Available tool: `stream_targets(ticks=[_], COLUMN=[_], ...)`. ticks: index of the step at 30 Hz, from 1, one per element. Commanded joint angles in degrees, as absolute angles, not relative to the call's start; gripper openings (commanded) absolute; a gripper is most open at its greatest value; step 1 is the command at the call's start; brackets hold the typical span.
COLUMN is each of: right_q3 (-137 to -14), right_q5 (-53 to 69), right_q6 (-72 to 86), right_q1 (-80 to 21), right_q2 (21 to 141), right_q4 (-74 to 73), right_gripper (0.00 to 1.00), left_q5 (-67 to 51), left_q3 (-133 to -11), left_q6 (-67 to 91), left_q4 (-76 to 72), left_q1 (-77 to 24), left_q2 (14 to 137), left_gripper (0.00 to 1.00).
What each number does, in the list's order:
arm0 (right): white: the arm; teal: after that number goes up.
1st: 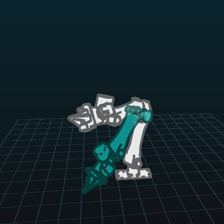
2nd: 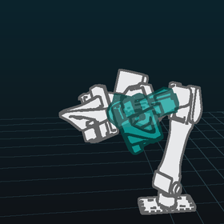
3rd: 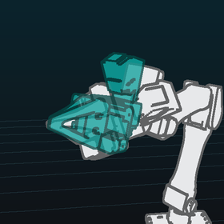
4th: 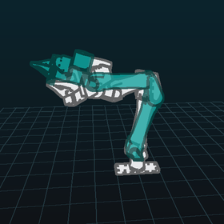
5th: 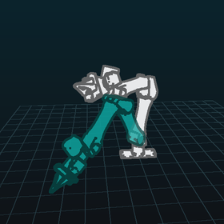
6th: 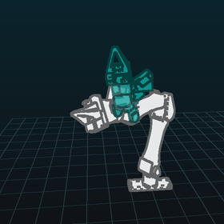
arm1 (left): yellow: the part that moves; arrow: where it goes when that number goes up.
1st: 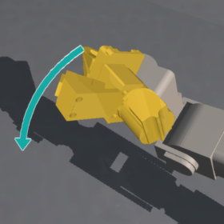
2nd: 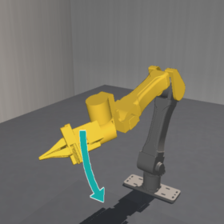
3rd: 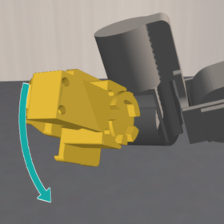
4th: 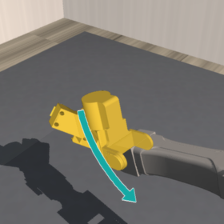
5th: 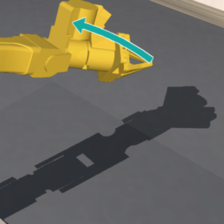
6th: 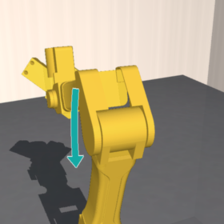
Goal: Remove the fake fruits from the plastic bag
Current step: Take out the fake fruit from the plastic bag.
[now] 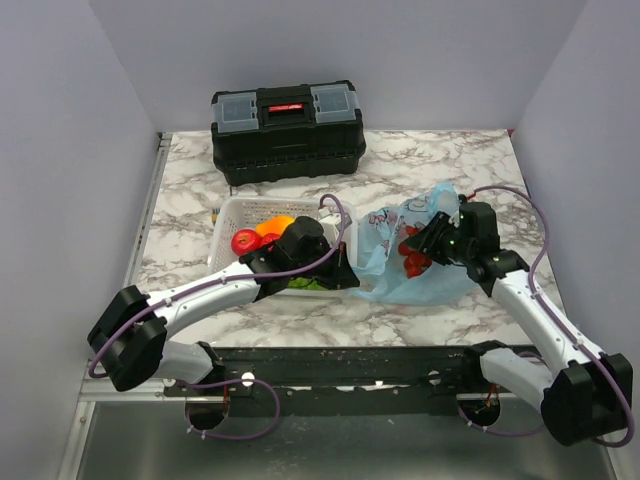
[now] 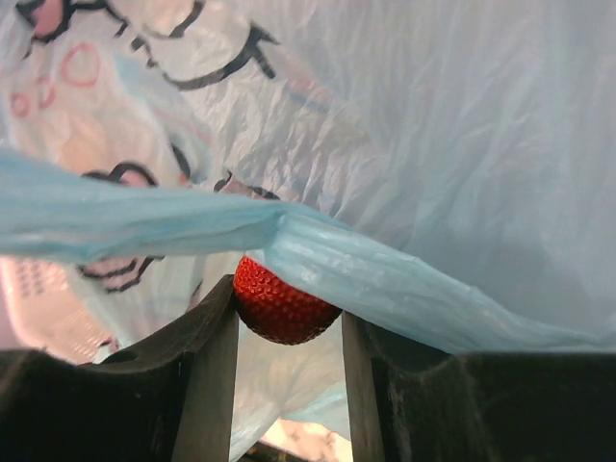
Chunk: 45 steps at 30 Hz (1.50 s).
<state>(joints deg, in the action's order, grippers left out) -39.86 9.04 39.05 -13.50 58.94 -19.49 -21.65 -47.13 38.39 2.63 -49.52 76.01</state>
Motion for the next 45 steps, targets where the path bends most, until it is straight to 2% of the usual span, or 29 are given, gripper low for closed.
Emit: stream_targets(ticks=[1,6,15,20,25,30,38,45], right_q3=[-38.20,-33.67,-36.16,-36.37,-36.95,-35.12,-38.21,-41.56], right_q5=[23.28,34.03,32.93,30.60,32.89,35.51,30.14,29.99], right_q6=[40.27,40.04,37.72,43.57,50.31,58.62,59.38,56.90], right_q1=[-13.41,-13.45,-13.36,-13.32,-13.38,-13.41,-13.41,-13.42], right_q2=[57.73,58.48,47.77,42.81,45.21,46.29,41.86,44.96], right_q4=[-16.16,-11.49,-13.55,-4.08,5.25,20.74,17.93,15.08], right_gripper=[0.07,0.05,0.02,0.02,0.01,0.01,0.01,0.01], left_q5=[-20.68,-19.92,-19.28,-21.61,-22.54,-22.66,-23.74,-24.83], left_q3=[-48.67,-50.21,-51.09,-49.32,-48.44,-47.93,-48.08,-49.38], left_q6=[37.71,37.22,37.00,38.78,39.29,39.64,38.93,38.85], left_q4=[2.29,3.19,3.58,0.92,0.38,0.28,0.32,0.27], left_q1=[-49.75,-49.66,-49.48,-49.57,-50.17,-50.53,-50.62,-51.15], left_q2=[75.78,75.67,77.43,79.04,79.02,78.89,79.82,81.00], left_gripper=[0.00,0.00,0.00,0.00,0.00,0.00,0.00,0.00])
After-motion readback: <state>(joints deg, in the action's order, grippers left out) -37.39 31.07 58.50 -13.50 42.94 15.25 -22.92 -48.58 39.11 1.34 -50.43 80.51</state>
